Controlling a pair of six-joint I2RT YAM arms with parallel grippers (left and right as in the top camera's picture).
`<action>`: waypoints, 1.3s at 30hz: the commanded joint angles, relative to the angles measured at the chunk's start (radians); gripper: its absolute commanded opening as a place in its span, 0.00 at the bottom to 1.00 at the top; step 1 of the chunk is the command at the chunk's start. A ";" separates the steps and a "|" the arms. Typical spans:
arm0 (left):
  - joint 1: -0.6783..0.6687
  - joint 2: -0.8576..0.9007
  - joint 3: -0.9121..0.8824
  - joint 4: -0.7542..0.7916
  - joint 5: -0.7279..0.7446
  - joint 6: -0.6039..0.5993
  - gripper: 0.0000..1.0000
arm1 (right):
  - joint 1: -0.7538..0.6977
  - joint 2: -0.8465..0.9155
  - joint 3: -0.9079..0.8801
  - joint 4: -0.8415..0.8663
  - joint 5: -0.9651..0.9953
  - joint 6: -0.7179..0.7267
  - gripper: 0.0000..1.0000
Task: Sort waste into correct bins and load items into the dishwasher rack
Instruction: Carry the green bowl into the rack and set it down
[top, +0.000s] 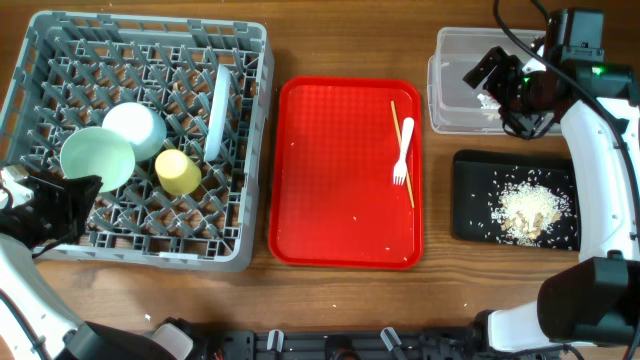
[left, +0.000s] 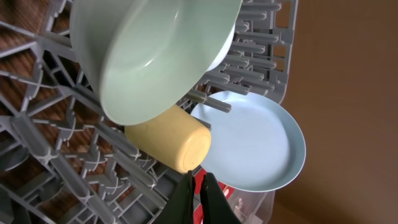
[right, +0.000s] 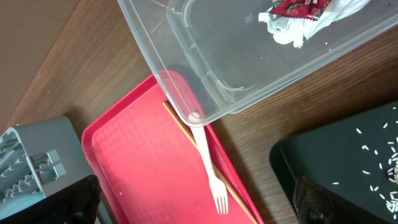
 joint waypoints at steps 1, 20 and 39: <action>0.005 -0.033 -0.009 0.022 -0.022 0.023 0.04 | 0.003 0.003 -0.006 0.003 0.013 0.013 1.00; -0.259 0.121 -0.016 0.209 -0.632 -0.079 0.04 | 0.003 0.003 -0.006 0.003 0.013 0.012 1.00; -0.248 0.182 -0.017 0.109 -0.698 -0.199 0.04 | 0.003 0.003 -0.006 0.003 0.013 0.012 1.00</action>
